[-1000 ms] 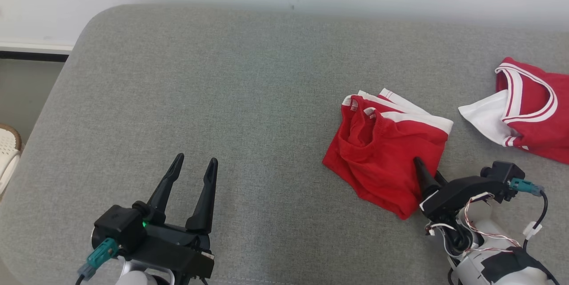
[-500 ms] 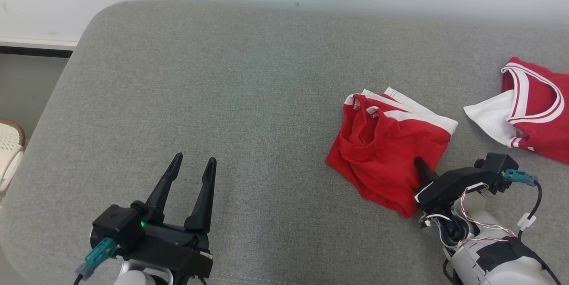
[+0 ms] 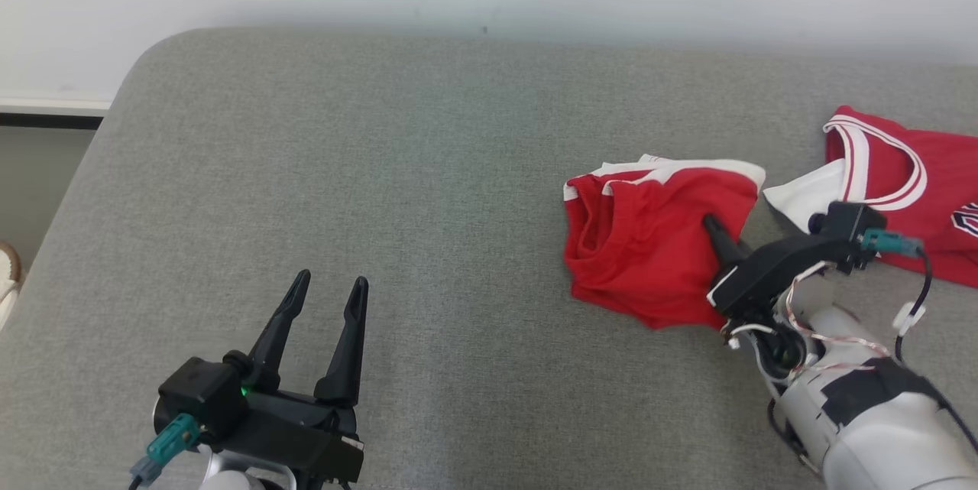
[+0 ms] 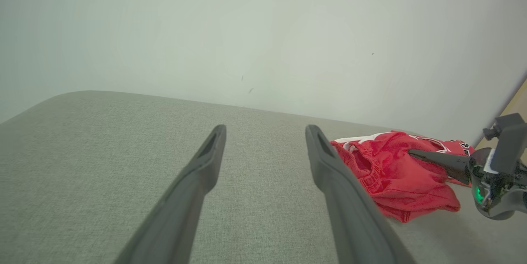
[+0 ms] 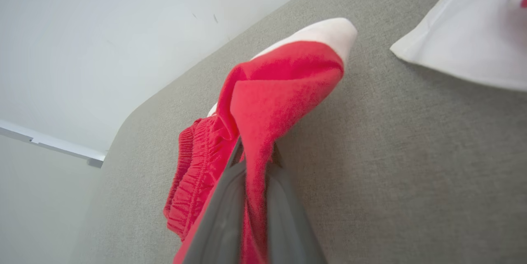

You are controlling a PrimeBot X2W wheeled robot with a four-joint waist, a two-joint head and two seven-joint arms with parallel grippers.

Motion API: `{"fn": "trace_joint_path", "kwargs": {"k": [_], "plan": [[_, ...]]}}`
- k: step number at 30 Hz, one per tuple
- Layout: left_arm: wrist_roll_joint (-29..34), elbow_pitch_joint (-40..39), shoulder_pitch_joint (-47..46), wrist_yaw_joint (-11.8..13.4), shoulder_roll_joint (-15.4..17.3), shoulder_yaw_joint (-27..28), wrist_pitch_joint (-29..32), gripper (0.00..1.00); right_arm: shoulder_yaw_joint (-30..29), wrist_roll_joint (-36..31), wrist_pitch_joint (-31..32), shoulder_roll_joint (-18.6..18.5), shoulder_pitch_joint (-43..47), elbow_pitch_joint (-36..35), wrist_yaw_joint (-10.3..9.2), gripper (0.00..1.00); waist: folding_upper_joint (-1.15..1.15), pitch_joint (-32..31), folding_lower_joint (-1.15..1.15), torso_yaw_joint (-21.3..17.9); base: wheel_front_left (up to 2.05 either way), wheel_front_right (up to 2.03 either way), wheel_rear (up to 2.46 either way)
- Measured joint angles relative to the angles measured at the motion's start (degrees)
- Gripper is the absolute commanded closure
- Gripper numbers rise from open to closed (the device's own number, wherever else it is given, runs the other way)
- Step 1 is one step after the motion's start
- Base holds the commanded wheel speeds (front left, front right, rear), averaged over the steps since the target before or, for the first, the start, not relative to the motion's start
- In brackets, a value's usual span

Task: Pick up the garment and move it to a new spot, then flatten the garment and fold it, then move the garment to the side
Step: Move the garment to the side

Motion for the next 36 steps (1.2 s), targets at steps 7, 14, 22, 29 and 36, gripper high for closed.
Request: {"fn": "trace_joint_path", "kwargs": {"k": [7,14,22,29,36], "plan": [[0.07,-0.03,0.55,-0.04,-0.52,-0.38,0.0,0.0,0.76,-0.19,3.49,-4.55,-3.76,-2.4,0.09,1.0,0.0,-0.44,0.0,-1.07,0.0,0.0,0.0],[0.07,0.0,0.51,-0.07,-0.88,-0.99,0.0,0.0,1.03,2.8,9.16,-6.78,-7.32,-5.08,0.09,1.0,0.0,0.02,0.0,-0.6,0.0,0.0,0.0],[0.05,-0.12,0.49,-0.45,-0.86,-0.42,0.0,0.0,1.26,4.87,15.55,-9.23,-11.6,-5.23,0.1,1.0,0.0,1.43,0.0,0.6,0.0,0.0,0.0],[0.03,-0.55,0.51,-0.45,-0.63,1.0,0.0,0.0,2.24,5.63,20.36,-11.29,-15.18,-5.61,0.18,1.0,0.0,2.65,0.0,0.37,0.0,0.0,0.0],[0.03,-1.0,0.57,-0.46,-0.04,1.64,0.0,0.0,2.38,6.27,23.14,-15.61,-15.3,-7.36,0.23,1.0,0.0,3.52,0.0,-1.07,0.0,0.0,0.0]]}}
